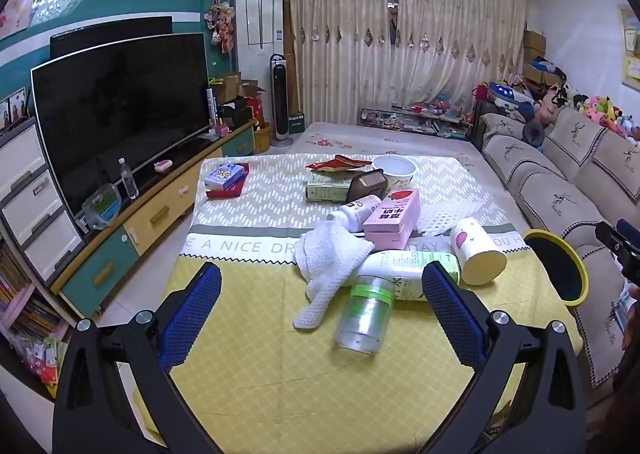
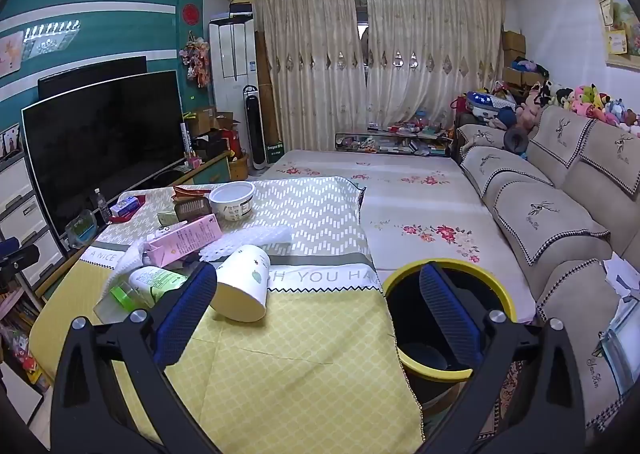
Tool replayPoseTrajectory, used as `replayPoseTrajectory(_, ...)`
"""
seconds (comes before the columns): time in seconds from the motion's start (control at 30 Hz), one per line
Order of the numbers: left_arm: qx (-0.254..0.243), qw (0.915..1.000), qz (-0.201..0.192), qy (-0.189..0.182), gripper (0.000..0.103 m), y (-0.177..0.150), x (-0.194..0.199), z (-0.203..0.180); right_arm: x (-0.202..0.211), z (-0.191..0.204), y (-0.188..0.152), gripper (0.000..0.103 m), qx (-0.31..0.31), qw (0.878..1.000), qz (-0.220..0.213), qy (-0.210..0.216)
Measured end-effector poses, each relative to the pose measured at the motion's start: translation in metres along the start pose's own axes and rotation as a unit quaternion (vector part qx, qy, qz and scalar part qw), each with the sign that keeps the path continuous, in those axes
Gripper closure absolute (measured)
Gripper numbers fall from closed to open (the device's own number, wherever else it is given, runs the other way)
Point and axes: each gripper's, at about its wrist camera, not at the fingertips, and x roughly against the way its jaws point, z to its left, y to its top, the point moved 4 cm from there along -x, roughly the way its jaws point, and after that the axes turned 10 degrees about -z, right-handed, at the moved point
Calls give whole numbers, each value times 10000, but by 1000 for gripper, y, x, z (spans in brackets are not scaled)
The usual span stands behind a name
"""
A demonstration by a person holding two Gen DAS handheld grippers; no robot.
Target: Collect trash
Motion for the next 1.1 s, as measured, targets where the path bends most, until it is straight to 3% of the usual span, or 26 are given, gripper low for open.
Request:
replayPoseTrajectory(0.4,-76,9998,-170,118,4,7,9,0,-6,1,-7,6,8,10000,51,-2)
replayPoseTrajectory(1.1,-131,9999,-60,82,4,2,1,-6,-12,-4,-10,6,-55,9999,141,-3)
